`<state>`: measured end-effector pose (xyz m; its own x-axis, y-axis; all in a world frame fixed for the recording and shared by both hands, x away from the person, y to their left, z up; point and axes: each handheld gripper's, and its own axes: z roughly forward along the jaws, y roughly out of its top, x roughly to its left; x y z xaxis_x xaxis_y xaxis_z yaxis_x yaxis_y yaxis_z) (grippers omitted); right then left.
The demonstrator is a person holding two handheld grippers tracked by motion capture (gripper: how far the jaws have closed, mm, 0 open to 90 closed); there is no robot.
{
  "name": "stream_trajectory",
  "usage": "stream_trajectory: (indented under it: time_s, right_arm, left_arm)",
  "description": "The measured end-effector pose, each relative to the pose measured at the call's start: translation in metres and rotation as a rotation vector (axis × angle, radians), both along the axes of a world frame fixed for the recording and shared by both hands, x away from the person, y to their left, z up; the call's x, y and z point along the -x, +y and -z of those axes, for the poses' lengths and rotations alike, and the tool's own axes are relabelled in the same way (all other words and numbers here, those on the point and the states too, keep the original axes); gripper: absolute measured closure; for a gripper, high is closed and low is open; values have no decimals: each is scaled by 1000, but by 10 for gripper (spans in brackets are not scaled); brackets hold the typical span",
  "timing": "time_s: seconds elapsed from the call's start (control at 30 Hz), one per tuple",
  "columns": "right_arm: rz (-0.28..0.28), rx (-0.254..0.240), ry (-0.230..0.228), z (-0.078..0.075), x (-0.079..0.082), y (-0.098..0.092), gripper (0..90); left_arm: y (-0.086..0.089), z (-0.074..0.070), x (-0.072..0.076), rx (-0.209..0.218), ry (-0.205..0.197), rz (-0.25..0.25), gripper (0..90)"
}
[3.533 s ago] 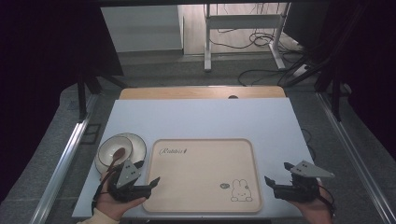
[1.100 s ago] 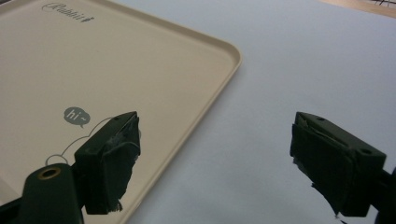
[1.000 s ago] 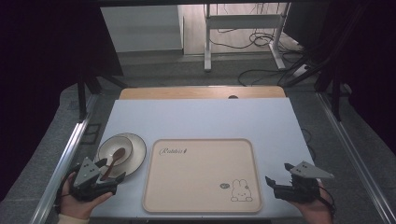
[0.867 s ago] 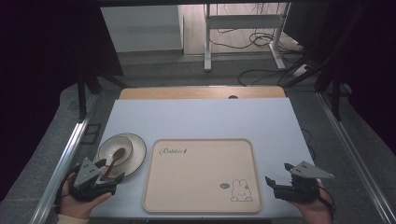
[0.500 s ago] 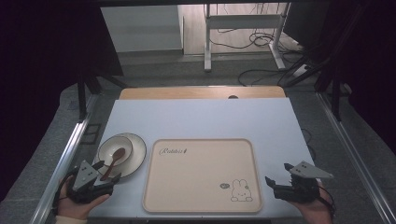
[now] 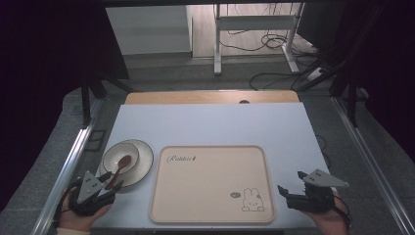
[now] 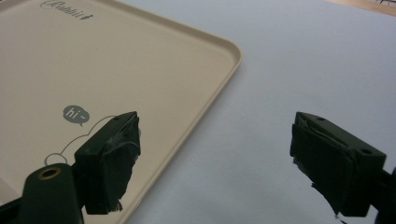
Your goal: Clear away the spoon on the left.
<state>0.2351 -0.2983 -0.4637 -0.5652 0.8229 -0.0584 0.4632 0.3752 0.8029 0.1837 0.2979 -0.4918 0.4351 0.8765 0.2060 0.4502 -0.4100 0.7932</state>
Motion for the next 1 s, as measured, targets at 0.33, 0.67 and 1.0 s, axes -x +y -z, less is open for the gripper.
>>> stream_trajectory:
  time_s: [0.33, 0.67, 1.0]
  right_arm:
    - [0, -1, 2, 0, 0, 0, 163]
    - [-1, 0, 1, 0, 0, 0, 163]
    - [-2, 1, 0, 0, 0, 0, 163]
  left_arm:
    - [0, 1, -2, -33, 9, -35, 715]
    - [4, -1, -2, -29, 2, -87, 794]
    - [6, -3, -4, -10, -5, -117, 849]
